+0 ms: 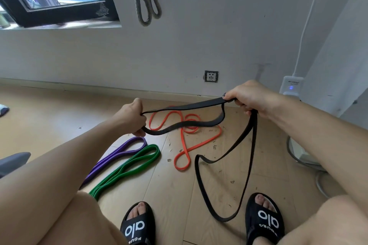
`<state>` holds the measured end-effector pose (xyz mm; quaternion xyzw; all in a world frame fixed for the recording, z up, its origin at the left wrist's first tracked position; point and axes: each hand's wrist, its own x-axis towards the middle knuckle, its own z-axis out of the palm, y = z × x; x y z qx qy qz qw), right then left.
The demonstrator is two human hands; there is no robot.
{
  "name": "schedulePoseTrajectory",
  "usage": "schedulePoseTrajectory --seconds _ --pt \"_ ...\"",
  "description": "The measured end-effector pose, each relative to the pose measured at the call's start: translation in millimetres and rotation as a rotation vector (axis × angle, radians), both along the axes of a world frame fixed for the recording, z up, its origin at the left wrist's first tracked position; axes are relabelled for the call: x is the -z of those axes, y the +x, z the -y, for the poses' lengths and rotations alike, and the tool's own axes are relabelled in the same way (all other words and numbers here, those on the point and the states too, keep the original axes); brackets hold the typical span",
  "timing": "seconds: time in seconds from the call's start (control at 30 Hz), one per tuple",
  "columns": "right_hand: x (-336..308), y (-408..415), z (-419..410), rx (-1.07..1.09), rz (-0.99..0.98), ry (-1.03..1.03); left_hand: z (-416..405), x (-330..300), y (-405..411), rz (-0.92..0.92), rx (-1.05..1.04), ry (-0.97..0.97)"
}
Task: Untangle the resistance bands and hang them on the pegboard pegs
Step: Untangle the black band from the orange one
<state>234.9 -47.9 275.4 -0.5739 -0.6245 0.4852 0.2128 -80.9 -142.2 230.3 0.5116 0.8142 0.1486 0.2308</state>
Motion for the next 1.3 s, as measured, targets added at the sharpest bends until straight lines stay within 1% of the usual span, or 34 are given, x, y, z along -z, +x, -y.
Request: schedulePoseTrajectory --seconds 0.07,0.13,0.17,0.27,0.33,0.4,0.43,0.47,0.57,0.6,0.67,0.73,0.83,0.93,1.03,1.1,1.17,1.27,1.3 --pt "0.1 -2.0 0.0 -0.005 0.006 0.003 -0.6 1.3 1.1 -0.052 0.042 -0.018" --pt "-1.5 -3.9 1.0 -0.013 0.01 0.007 -0.4 -1.0 3.2 -0.171 0.115 -0.037" --pt "-3.0 -4.4 2.2 -0.018 0.008 0.008 0.6 -2.5 3.8 -0.203 0.147 -0.073" --pt "-7.5 -6.5 5.9 -0.093 -0.005 0.008 6.5 -5.2 5.6 -0.171 0.259 -0.294" --pt "-10.7 -10.4 11.2 -0.169 -0.022 -0.005 8.0 -5.6 7.9 -0.187 0.346 -0.372" --pt "-13.4 -15.6 17.7 -0.243 -0.052 -0.037 8.0 -6.8 14.9 -0.194 0.407 -0.33" --pt "-14.8 -18.5 21.1 -0.285 -0.062 -0.055 7.4 -8.6 21.2 -0.149 0.432 -0.283" --pt "-15.8 -21.5 24.4 -0.333 -0.062 -0.064 6.7 -10.8 28.6 -0.072 0.456 -0.233" --pt "-18.4 -31.0 33.4 -0.445 -0.026 -0.055 6.0 -21.2 57.5 0.242 0.55 -0.094" --pt "-18.3 -33.4 35.4 -0.46 -0.017 -0.049 5.6 -24.2 67.8 0.315 0.591 -0.05" --pt "-18.7 -35.9 37.6 -0.475 -0.02 -0.047 3.1 -25.8 83.7 0.373 0.641 0.043" --pt "-18.1 -35.1 36.3 -0.486 -0.055 -0.059 1.3 -28.3 93.1 0.371 0.638 0.117" --pt "-16.4 -30.3 33.6 -0.503 -0.064 -0.045 -1.3 -30.5 92.4 0.267 0.641 0.156" --pt "-15.3 -23.1 32.1 -0.553 0.039 0.033 -0.1 -36.1 88.9 0.219 0.64 0.09" --pt "-15.8 -16.4 29.1 -0.639 0.189 0.085 0.1 -40.4 82.8 0.237 0.634 0.041" --pt "-13.9 -14.1 25.5 -0.633 0.239 0.13 -1.2 -41.3 76.7 0.268 0.615 0.032" --pt "-13.1 -14.0 24.5 -0.619 0.256 0.186 -1.5 -43.1 72.9 0.263 0.609 0.006" --pt "-10.9 -20.8 28.8 -0.639 0.23 0.225 -1.6 -42.1 73.0 0.139 0.662 -0.001" --pt "-10.4 -24.1 30.9 -0.648 0.222 0.244 -1.7 -40.5 75.2 0.138 0.657 0.029"
